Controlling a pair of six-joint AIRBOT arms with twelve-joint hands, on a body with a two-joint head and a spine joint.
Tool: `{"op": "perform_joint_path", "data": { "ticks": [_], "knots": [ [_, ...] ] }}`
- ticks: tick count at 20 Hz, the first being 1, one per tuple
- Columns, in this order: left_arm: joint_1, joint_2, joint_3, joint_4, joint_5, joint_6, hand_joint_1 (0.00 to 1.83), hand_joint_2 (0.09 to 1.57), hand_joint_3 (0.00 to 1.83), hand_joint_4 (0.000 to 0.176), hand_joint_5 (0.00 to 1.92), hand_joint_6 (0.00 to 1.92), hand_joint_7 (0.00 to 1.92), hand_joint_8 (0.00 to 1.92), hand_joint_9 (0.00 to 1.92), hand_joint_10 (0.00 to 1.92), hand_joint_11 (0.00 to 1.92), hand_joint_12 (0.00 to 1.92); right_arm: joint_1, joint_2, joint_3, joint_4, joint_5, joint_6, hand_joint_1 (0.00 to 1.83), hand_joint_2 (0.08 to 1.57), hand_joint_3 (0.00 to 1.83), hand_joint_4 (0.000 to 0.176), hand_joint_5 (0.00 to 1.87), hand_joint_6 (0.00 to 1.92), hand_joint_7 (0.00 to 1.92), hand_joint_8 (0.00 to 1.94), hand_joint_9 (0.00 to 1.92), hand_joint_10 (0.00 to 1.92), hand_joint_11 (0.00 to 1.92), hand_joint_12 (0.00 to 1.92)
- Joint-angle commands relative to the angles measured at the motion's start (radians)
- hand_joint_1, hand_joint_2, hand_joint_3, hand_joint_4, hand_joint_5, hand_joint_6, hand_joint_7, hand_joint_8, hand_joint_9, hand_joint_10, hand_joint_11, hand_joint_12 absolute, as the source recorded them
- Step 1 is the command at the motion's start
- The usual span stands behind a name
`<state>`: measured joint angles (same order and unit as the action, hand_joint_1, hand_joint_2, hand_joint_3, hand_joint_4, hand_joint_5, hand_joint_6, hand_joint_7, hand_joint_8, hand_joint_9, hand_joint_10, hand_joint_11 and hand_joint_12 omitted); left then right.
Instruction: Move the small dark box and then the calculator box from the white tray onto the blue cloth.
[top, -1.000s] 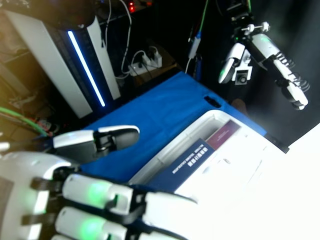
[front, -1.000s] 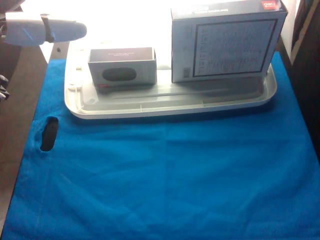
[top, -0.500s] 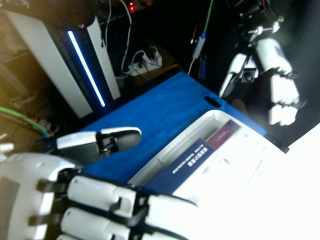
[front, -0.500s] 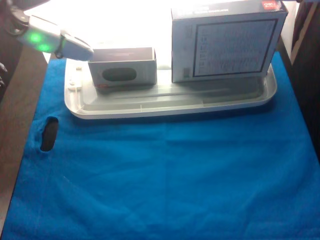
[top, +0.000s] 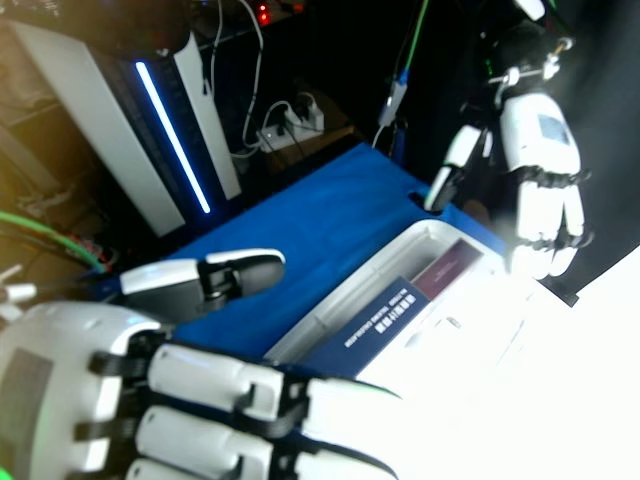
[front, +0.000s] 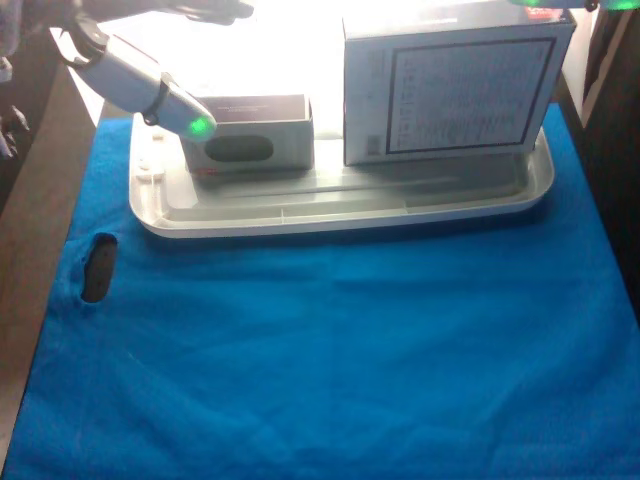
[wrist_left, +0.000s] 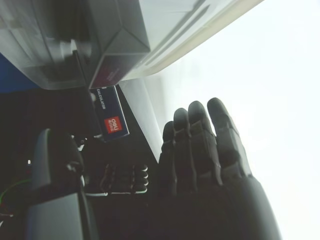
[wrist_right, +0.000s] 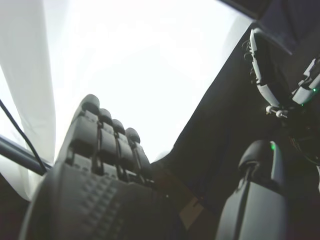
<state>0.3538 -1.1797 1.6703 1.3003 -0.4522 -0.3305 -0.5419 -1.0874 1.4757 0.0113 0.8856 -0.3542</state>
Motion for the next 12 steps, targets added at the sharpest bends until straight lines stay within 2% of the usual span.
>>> {"op": "perform_joint_path", "data": {
  "ticks": [1,3,4,6,8,12],
  "knots": [
    [-0.015,-0.017,0.021,0.003,-0.016,-0.041,0.86,0.84,0.00,0.000,0.35,0.00,0.38,0.00,0.38,0.01,0.11,0.49,0.010,0.001,0.005,0.028,0.122,0.007,0.80,0.67,0.00,0.010,0.03,0.00,0.00,0.00,0.09,0.02,0.16,0.11],
    [-0.010,-0.042,0.039,0.032,-0.008,-0.056,0.85,0.85,0.00,0.000,0.27,0.00,0.35,0.00,0.37,0.00,0.09,0.46,0.010,0.001,0.004,0.028,0.122,0.007,0.84,0.64,0.00,0.040,0.03,0.00,0.00,0.00,0.10,0.00,0.02,0.46],
    [-0.009,-0.051,0.044,0.054,0.001,-0.060,0.91,0.82,0.00,0.000,0.29,0.00,0.32,0.00,0.36,0.00,0.10,0.55,0.010,0.001,0.004,0.028,0.122,0.007,0.88,0.60,0.00,0.067,0.03,0.00,0.01,0.00,0.08,0.00,0.00,0.43],
    [0.000,-0.074,0.062,0.092,0.009,-0.089,0.90,0.81,0.00,0.000,0.30,0.00,0.32,0.00,0.37,0.00,0.10,0.62,0.010,-0.003,0.004,0.027,0.123,0.007,0.89,0.60,0.00,0.070,0.03,0.00,0.02,0.00,0.09,0.00,0.00,0.42],
    [0.014,-0.090,0.080,0.098,0.005,-0.108,0.91,0.81,0.00,0.000,0.38,0.01,0.42,0.02,0.41,0.01,0.14,0.64,0.010,-0.007,0.004,0.027,0.125,0.007,0.91,0.59,0.00,0.085,0.00,0.00,0.02,0.00,0.09,0.00,0.00,0.50],
    [0.030,-0.111,0.094,0.113,0.018,-0.110,0.88,0.82,0.00,0.000,0.44,0.01,0.49,0.01,0.45,0.01,0.15,0.66,0.010,-0.007,0.002,0.027,0.128,0.007,0.91,0.58,0.00,0.098,0.00,0.00,0.03,0.00,0.11,0.01,0.00,0.53]
  ]
}}
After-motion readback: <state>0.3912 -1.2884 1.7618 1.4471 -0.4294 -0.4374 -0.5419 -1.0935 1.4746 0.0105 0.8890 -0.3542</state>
